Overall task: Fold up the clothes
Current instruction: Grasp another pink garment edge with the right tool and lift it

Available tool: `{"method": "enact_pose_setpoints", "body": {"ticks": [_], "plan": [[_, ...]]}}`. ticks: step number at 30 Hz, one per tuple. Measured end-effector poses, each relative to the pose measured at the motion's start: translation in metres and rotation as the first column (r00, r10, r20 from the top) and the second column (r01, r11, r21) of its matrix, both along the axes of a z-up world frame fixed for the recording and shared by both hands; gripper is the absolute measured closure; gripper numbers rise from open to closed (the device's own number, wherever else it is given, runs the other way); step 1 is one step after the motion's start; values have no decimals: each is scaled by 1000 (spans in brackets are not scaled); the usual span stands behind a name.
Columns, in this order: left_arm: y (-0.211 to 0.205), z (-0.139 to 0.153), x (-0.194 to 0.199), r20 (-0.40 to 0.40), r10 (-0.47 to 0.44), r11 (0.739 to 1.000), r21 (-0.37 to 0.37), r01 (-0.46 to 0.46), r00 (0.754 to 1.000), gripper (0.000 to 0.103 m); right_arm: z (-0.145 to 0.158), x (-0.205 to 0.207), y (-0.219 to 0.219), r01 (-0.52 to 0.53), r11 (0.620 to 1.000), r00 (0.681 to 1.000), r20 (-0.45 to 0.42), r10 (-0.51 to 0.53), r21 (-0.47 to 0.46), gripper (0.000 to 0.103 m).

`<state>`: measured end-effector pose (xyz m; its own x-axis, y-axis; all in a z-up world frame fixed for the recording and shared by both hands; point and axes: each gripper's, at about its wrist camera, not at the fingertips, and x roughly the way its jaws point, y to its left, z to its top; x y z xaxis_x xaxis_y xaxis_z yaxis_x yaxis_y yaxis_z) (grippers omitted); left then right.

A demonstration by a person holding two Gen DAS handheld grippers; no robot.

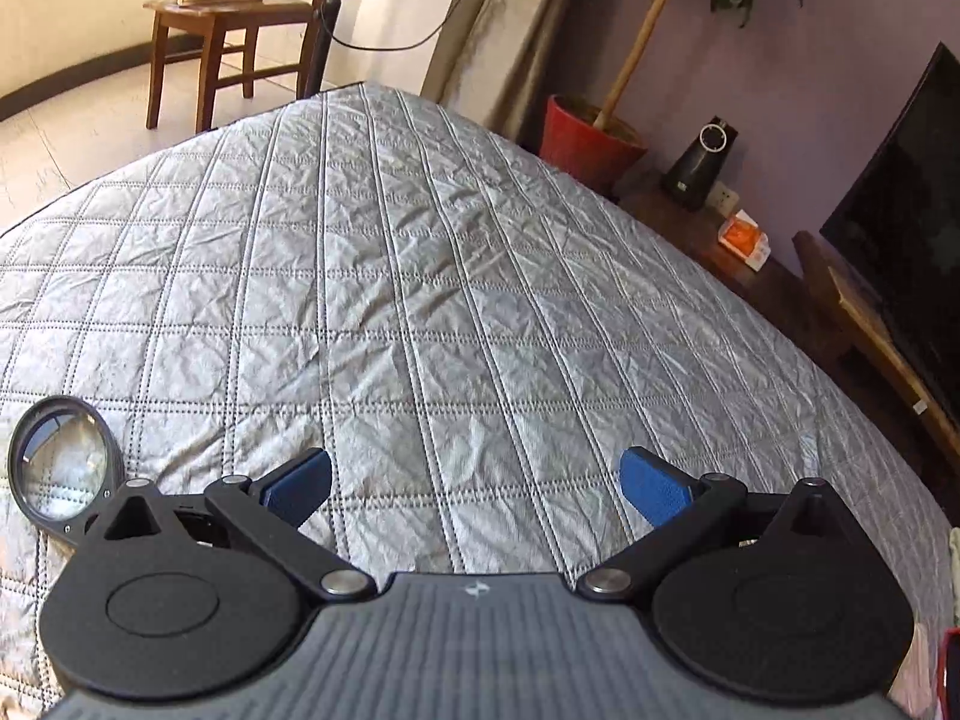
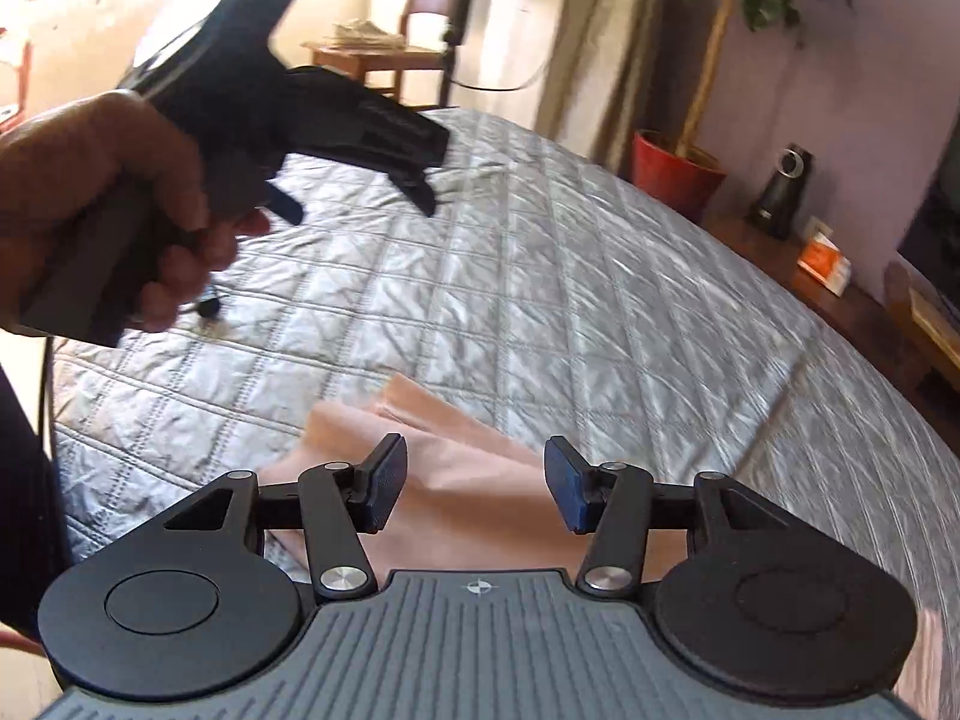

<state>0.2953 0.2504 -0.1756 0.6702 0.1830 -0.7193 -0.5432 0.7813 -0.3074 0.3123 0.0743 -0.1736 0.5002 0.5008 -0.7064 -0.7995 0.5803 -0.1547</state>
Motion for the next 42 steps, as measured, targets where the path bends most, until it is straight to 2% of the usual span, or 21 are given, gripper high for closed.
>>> {"method": "enact_pose_setpoints", "body": {"ticks": [3, 5, 6, 7, 8, 9, 11, 14, 18, 24, 27, 29, 31, 33, 35, 37, 38, 40, 42], "plan": [[-1, -7, 2, 7, 29, 999, 24, -29, 1000, 1, -11, 14, 33, -126, 989, 992, -33, 123, -84, 44], [1, -9, 1, -3, 30, 999, 15, -30, 1000, 1, -22, 19, 45, -173, 973, 985, -37, 169, -154, 39], [2, -10, 1, -8, 30, 999, 10, -30, 1000, 1, -28, 21, 50, -191, 963, 982, -35, 187, -190, 40], [3, -11, -2, -13, 29, 1000, 5, -29, 999, 1, -33, 23, 53, -210, 954, 978, -44, 205, -213, 53], [3, -11, -5, -19, 27, 1000, 0, -27, 999, 1, -33, 22, 53, -224, 951, 975, -54, 217, -213, 79], [3, -12, -8, -25, 25, 1000, -5, -25, 999, 1, -32, 19, 52, -230, 951, 973, -51, 225, -205, 86], [3, -14, -12, -36, 11, 1000, -22, -12, 999, 1, -31, 8, 46, -230, 951, 973, -25, 230, -209, 94], [4, -17, -13, -49, -28, 998, -61, 25, 998, 1, -29, -10, 35, -222, 949, 972, 23, 233, -223, 97], [6, -21, -10, -74, -19, 998, -61, 15, 997, 1, -31, -24, 25, -221, 946, 975, -19, 223, -238, 97], [2, -18, -9, -70, -20, 999, -39, 17, 997, 1, -20, 5, 34, -208, 950, 977, -8, 212, -232, 88], [-1, -21, -4, -82, -33, 999, -34, 31, 996, 1, -16, 21, 40, -218, 944, 975, -9, 222, -246, 74], [-1, -22, -2, -86, -34, 999, -34, 31, 996, 1, -24, 24, 46, -281, 909, 958, -40, 283, -308, 46], [-1, -23, -1, -93, -35, 999, -38, 32, 995, 1, -25, 25, 45, -308, 902, 950, -47, 308, -303, 33], [-1, -25, 1, -99, -40, 999, -39, 36, 994, 1, -27, 29, 45, -320, 900, 947, -65, 315, -295, 43], [-4, -25, 3, -101, -48, 998, -37, 45, 994, 1, -30, 36, 42, -320, 911, 947, -118, 299, -258, 68], [-7, -26, 6, -105, -62, 998, -31, 59, 993, 1, -30, 40, 38, -298, 926, 953, -128, 275, -232, 79], [-7, -26, 8, -108, -63, 998, -30, 60, 992, 1, -30, 38, 37, -288, 931, 957, -111, 270, -225, 92], [-8, -27, 10, -111, -63, 998, -29, 61, 992, 1, -23, 33, 31, -268, 943, 963, -72, 259, -195, 97], [-8, -27, 13, -108, -63, 998, -30, 60, 992, 1, -14, 27, 25, -243, 956, 970, -29, 241, -167, 98]]}}
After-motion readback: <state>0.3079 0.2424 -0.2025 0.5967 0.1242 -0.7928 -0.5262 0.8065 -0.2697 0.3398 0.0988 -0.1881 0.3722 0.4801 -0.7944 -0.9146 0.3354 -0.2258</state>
